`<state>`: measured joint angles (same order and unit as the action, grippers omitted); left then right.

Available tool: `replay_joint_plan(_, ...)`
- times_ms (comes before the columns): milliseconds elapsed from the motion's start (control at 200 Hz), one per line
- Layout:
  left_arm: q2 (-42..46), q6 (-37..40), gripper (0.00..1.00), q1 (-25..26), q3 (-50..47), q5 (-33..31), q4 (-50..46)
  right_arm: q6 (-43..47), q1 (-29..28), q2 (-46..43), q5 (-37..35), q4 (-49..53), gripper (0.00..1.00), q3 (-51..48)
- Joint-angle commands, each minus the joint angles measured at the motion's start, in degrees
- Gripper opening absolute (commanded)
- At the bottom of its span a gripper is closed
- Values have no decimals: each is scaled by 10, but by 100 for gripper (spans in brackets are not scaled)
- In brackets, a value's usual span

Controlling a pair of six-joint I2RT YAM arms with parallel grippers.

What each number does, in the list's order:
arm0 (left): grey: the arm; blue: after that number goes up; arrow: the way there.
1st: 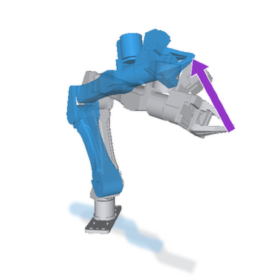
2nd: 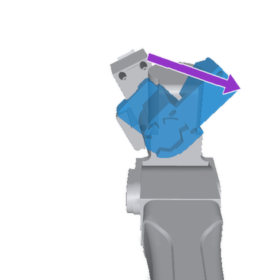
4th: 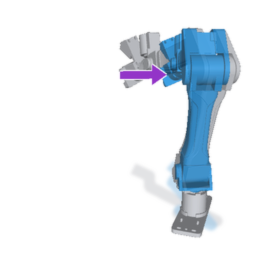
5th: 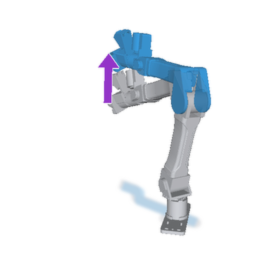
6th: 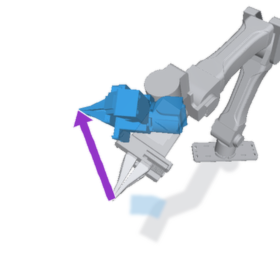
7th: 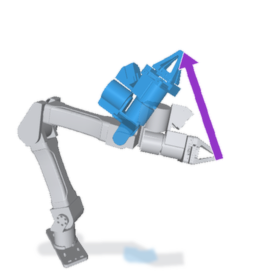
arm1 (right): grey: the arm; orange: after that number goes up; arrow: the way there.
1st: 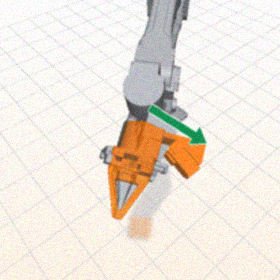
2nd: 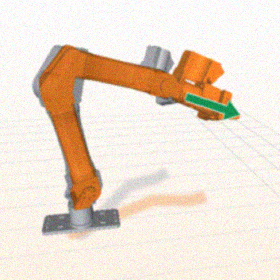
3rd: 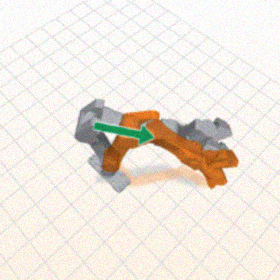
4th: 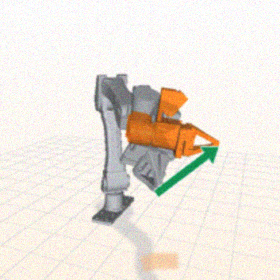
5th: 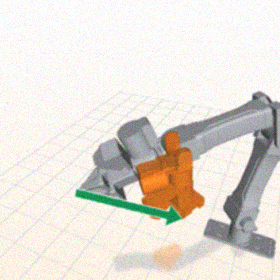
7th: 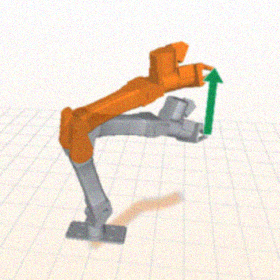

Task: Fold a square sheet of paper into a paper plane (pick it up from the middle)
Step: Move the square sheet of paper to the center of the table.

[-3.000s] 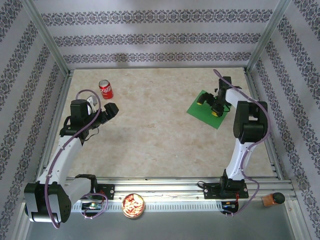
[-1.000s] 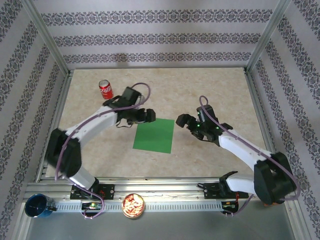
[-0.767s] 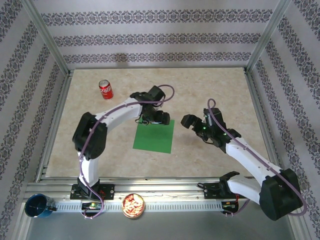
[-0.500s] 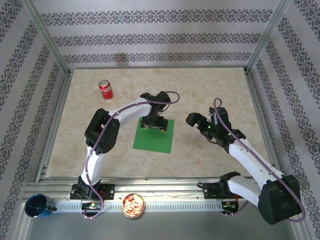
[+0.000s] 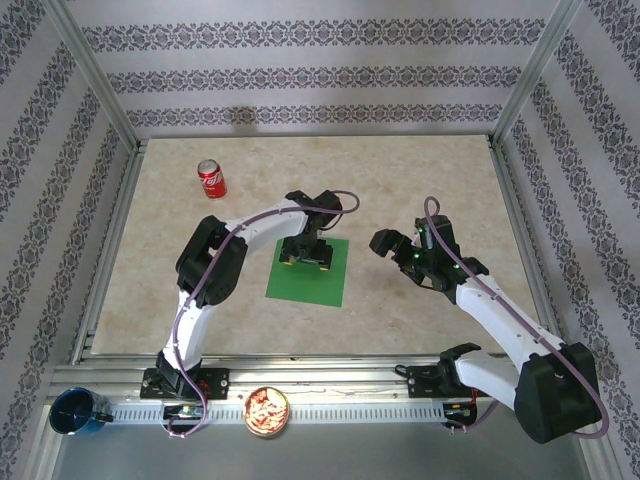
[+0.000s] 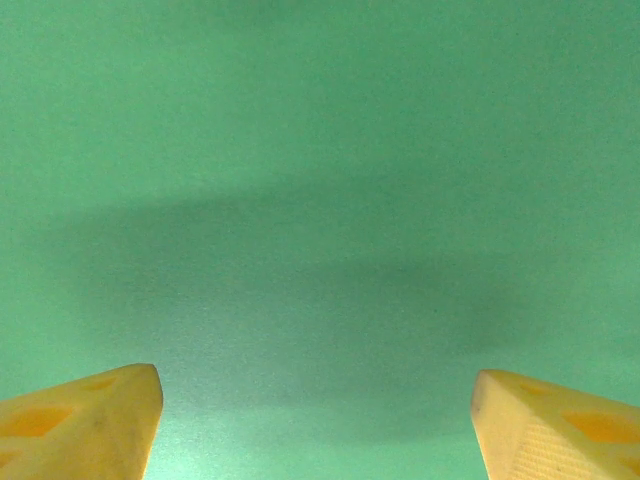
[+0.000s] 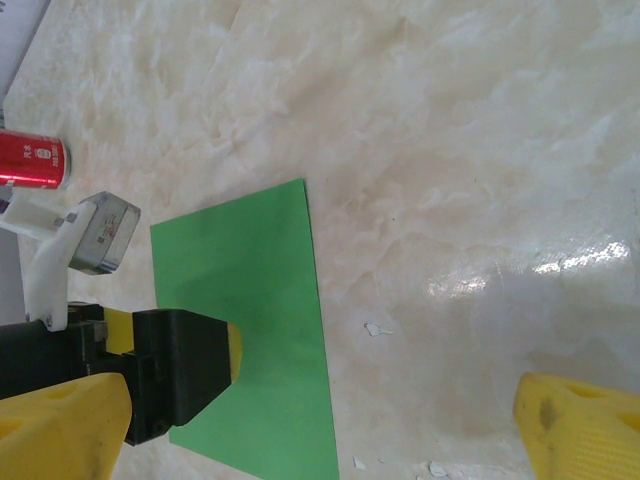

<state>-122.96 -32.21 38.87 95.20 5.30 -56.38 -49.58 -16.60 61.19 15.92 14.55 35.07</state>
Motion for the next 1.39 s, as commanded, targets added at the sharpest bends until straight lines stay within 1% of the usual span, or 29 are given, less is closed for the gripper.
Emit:
replay_joint_plan(0, -14, -22, 81, 8, -13, -16, -12, -3, 3, 3, 9, 5, 98, 4)
replay_joint_plan(250, 21, -43, 81, 9, -99, -26, 31, -9, 2, 0, 13, 15, 98, 2)
replay_joint_plan(480, 72, -58, 81, 6, -159, -59, 28, 1, -3, 19, 32, 12, 98, 20)
replay_joint_plan(565, 96, -69, 81, 5, -169, -58, 34, 8, -9, 38, 47, 12, 98, 33)
replay_joint_plan(665, 129, -73, 81, 3, -158, -59, 43, 15, -22, 62, 62, 13, 98, 49)
replay_joint_plan(759, 150, -74, 81, -7, -152, -43, 68, 17, -35, 79, 73, 4, 98, 58)
replay_joint_plan(899, 150, -84, 81, -25, -150, -17, 87, 20, -54, 97, 71, -1, 98, 66)
replay_joint_plan(1064, 142, -91, 81, -26, -159, -16, 90, 28, -69, 120, 66, 10, 98, 79)
replay_joint_plan(1194, 134, -104, 82, -22, -169, -2, 94, 31, -73, 129, 58, 17, 98, 85)
replay_joint_plan(1389, 124, -114, 82, -19, -172, -19, 90, 30, -77, 135, 53, 18, 98, 84)
